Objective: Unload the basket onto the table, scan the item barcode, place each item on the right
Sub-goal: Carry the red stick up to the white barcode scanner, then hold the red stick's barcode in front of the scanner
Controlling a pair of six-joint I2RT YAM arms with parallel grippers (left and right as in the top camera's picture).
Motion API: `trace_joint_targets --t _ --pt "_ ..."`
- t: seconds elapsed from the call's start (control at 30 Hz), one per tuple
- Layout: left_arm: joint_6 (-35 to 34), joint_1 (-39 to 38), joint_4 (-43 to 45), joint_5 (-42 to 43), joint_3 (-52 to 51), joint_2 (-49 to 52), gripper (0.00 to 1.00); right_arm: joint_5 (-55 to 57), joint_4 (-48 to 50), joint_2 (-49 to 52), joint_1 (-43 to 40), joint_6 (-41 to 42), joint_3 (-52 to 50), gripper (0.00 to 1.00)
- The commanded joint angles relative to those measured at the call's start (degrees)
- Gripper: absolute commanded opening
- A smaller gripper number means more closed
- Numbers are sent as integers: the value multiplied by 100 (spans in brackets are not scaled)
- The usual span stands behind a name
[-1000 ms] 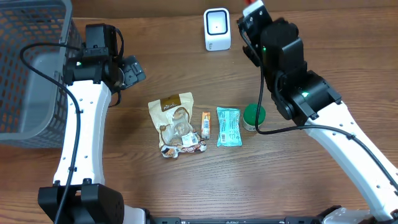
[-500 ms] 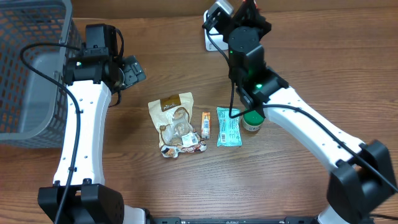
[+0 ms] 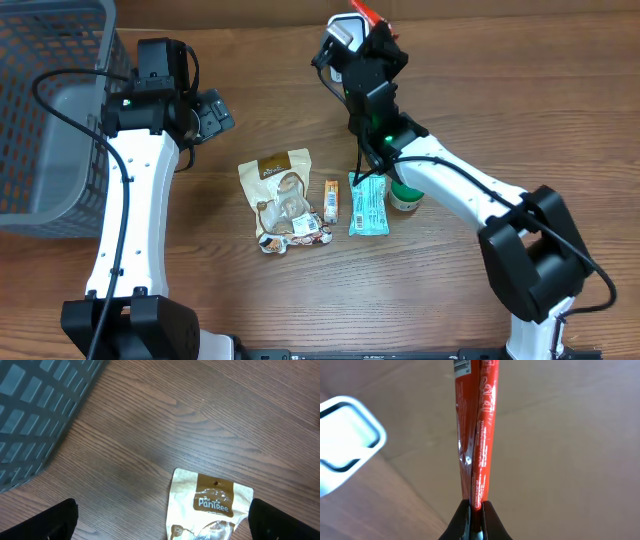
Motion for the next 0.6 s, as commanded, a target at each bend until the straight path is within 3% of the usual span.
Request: trace_joint_targets --t 0.0,0.57 --pt "24 -2 2 -76 44 -90 100 -422 -24 262 33 15 111 3" --pt "22 -2 0 -76 44 -90 100 -437 72 925 -426 807 114 3"
